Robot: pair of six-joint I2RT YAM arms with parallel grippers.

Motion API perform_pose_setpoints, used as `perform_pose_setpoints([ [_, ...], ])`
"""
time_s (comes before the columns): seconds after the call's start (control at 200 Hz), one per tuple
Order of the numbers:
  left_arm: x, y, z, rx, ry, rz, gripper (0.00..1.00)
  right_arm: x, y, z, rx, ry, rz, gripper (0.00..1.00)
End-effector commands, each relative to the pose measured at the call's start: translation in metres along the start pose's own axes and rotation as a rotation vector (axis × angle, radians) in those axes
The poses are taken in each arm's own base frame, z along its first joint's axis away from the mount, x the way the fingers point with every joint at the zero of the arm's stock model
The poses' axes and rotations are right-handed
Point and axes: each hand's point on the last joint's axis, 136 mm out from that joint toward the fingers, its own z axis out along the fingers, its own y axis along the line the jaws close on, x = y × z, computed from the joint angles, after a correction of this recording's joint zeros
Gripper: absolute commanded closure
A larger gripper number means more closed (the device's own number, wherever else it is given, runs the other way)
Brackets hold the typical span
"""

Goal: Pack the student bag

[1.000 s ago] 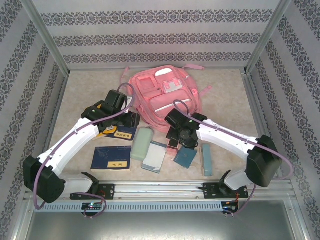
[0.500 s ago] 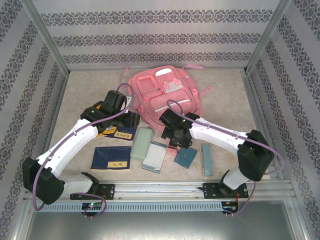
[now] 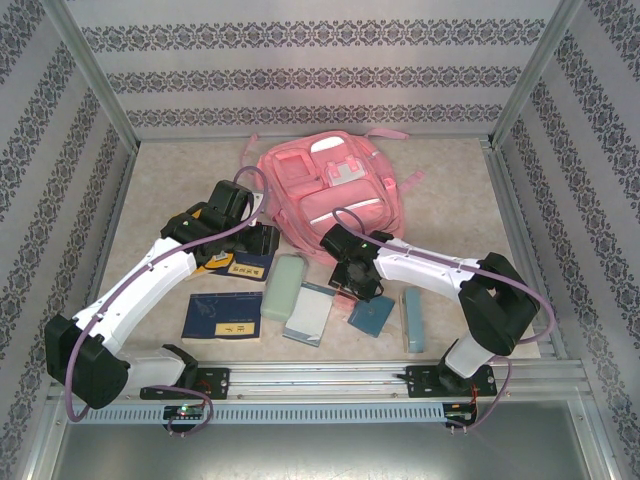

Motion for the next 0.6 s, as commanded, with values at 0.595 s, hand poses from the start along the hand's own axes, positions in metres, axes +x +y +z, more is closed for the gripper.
perform_pose_setpoints([
  [0.595, -0.020, -0.030, 0.022, 0.060, 0.048, 0.059, 0.49, -0.055, -0.049, -0.073, -0.059, -0.355, -0.098, 0.80],
])
